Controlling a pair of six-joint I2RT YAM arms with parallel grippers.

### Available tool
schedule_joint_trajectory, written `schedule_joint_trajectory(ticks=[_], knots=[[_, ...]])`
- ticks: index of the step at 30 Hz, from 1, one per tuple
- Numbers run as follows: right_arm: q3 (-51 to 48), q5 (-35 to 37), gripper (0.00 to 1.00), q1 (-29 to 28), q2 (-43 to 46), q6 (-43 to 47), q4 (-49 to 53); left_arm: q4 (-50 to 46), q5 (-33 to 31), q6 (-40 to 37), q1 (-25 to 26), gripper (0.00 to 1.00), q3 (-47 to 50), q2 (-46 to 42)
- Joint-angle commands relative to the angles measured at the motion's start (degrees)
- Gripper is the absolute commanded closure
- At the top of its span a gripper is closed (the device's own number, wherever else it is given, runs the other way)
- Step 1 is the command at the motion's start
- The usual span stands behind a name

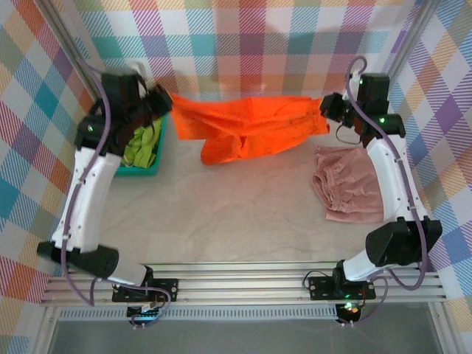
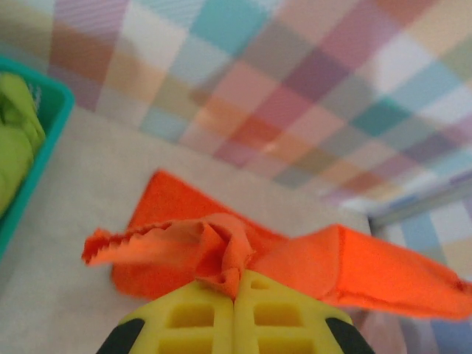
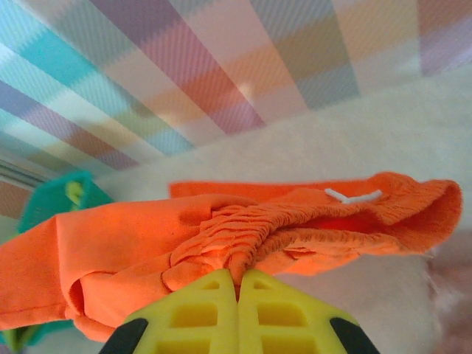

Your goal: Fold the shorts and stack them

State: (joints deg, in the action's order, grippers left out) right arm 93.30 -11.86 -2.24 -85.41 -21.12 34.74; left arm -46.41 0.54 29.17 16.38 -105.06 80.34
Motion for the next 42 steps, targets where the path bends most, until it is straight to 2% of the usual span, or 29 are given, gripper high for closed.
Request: schedule_joint_trajectory(ticks=[1,4,8,14,21,26,34,42], knots=[[-5.84,3.68,1.0,0.48,5.77,5.11,-0.32,5.62,-0.06,2.28,1.54,1.0,13.92,-9.49],[-12.72,2.25,1.0,0.54,9.73,4.69,-0.03,3.61,-4.8,2.85,1.55,1.0,20.86,-17.25],[-20.47,-1.3,1.0,0.48,14.43,2.03,-0.58,-0.57,-9.61,1.05,1.55,1.0,18.5,-22.38],[-28.34,-3.22,1.0,0.53,18.79,-1.59,2.65,-7.38,-8.36,0.92,1.55,1.0,11.91,-22.2],[-35.13,-6.26,1.0,0.48,21.5,-4.06,4.18,-9.35,-12.55,-0.04,1.55,1.0,8.74,-22.47],[-34.84,-5.98,1.0,0.48,20.28,-5.58,3.98,-6.51,-11.74,-0.17,1.55,1.0,8.8,-15.07],[-29.47,-1.63,1.0,0.53,13.17,-7.16,4.76,-1.39,-17.64,-0.22,1.51,1.0,5.42,2.38],[-28.02,2.02,1.0,0.5,7.94,-9.83,1.67,-0.78,-18.4,-0.6,1.5,1.0,-9.54,22.14]])
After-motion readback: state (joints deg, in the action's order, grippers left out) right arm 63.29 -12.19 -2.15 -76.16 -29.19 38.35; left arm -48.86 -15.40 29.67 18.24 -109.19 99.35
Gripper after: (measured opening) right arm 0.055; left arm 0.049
